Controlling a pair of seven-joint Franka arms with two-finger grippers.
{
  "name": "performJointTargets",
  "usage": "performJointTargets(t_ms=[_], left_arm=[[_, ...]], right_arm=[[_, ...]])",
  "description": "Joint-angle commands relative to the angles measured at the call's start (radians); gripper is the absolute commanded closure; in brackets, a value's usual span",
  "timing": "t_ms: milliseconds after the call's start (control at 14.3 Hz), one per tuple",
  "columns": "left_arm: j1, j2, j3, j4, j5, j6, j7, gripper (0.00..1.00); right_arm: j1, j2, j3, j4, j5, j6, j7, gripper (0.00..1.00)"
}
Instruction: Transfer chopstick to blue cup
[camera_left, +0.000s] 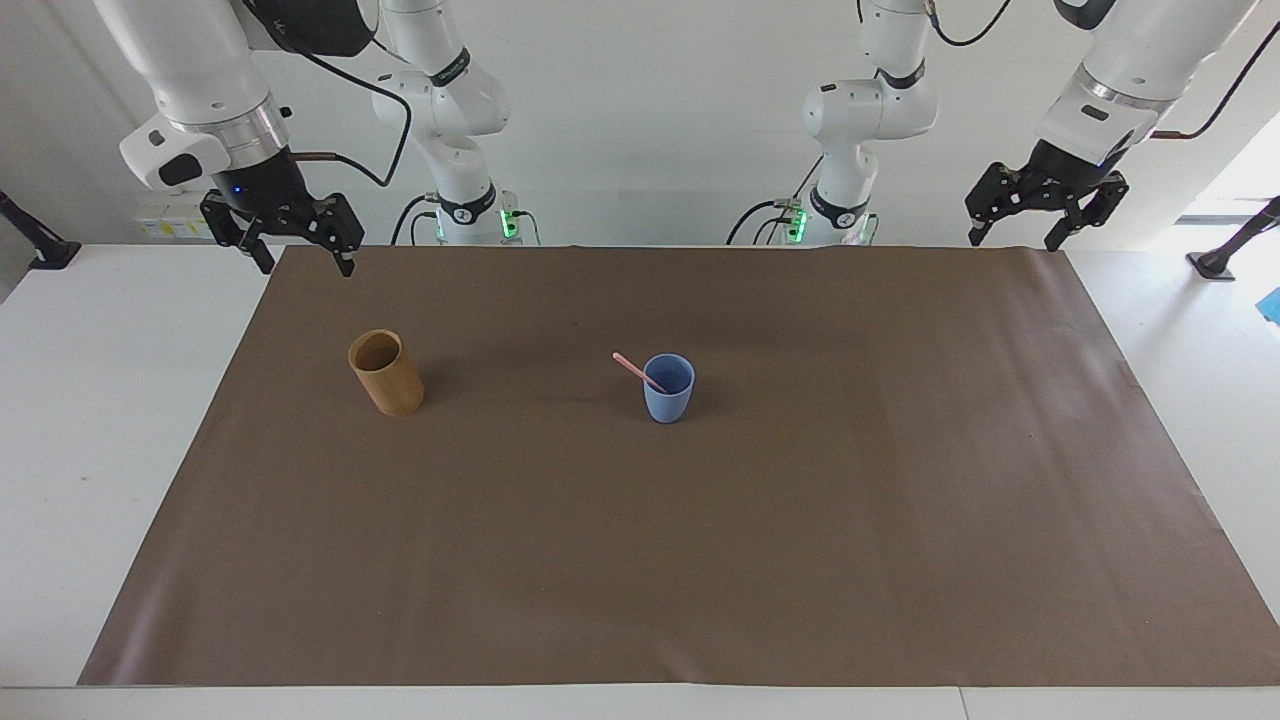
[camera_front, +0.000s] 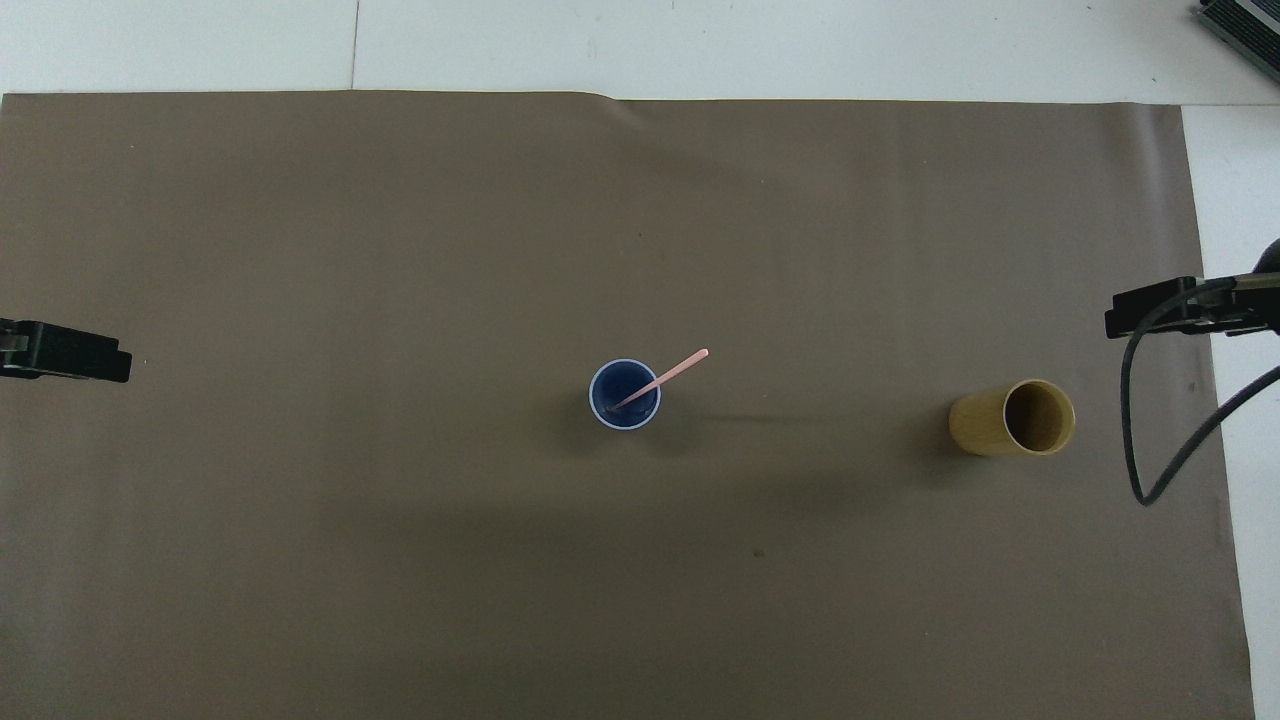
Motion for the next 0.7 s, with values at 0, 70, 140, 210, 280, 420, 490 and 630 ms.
performJointTargets(t_ms=[0,70,140,210,280,420,490,630], left_arm=[[0.018,0.005,-0.01,0.012,-0.01,-0.006,0.004,0.0],[0.018,0.005,-0.01,0.012,-0.01,-0.006,0.004,0.0],[0.018,0.005,-0.01,0.012,-0.01,-0.006,0.005,0.0],[0.018,0.005,-0.01,0.012,-0.01,-0.006,0.005,0.0],[0.018,0.005,-0.01,0.012,-0.01,-0.006,0.004,0.0],[0.018,0.005,-0.01,0.012,-0.01,-0.006,0.005,0.0],[0.018,0.005,-0.01,0.012,-0.01,-0.006,0.004,0.0],[0.018,0.005,-0.01,0.012,-0.01,-0.006,0.004,0.0]], right_arm=[[0.0,-0.025,0.003,-0.03,0.031,0.004,-0.022,0.0],[0.001,-0.025,0.003,-0.029,0.031,0.005,-0.017,0.0],[0.009,-0.025,0.004,-0.029,0.031,0.005,0.002,0.0],[0.012,-0.025,0.004,-0.029,0.031,0.005,0.032,0.0],[0.011,-0.025,0.004,-0.029,0.031,0.004,0.033,0.0],[0.012,-0.025,0.004,-0.029,0.029,0.007,0.038,0.0],[0.014,-0.025,0.004,-0.029,0.031,0.007,0.038,0.0],[0.012,-0.025,0.004,-0.029,0.049,0.004,0.038,0.0]])
